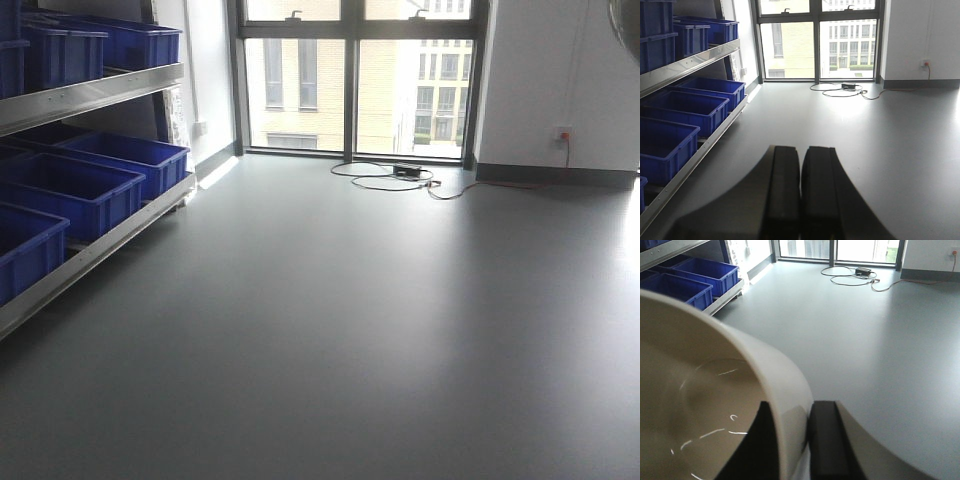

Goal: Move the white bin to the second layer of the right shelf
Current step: 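Turn toward the roller shelf rack holding the white bin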

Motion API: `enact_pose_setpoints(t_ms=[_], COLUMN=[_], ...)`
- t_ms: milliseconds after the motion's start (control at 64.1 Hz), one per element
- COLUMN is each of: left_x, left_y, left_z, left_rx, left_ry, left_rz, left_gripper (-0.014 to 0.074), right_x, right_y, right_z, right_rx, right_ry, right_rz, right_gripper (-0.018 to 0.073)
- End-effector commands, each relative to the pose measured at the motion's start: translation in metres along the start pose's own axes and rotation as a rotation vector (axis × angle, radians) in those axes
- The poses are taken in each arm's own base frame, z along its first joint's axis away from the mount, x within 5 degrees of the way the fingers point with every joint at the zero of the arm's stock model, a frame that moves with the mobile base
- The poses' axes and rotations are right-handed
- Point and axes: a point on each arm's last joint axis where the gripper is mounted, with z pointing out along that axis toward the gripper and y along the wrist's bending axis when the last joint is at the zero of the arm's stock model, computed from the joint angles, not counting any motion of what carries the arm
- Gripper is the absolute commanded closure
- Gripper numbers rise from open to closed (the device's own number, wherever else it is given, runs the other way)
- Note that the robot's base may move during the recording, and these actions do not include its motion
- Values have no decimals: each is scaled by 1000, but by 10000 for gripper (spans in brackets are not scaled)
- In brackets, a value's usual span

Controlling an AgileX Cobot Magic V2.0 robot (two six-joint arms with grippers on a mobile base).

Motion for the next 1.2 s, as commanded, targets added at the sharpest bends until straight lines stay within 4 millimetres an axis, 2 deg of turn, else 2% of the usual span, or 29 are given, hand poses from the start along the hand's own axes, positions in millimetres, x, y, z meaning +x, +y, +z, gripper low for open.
enact_pose_setpoints(t_ms=[0, 1186], left_x=[4, 4], left_y=[0, 0], left_z=[0, 0], left_rx=[-4, -4], left_ry=[-61, -61], left_rz=[-9, -9], left_gripper=[512, 512], right_x=[-18, -18], right_y=[2, 2], right_z=[-4, -4], right_rx=[-14, -14], right_ry=[-131, -131], right_rz=[1, 1], right_gripper=[503, 503])
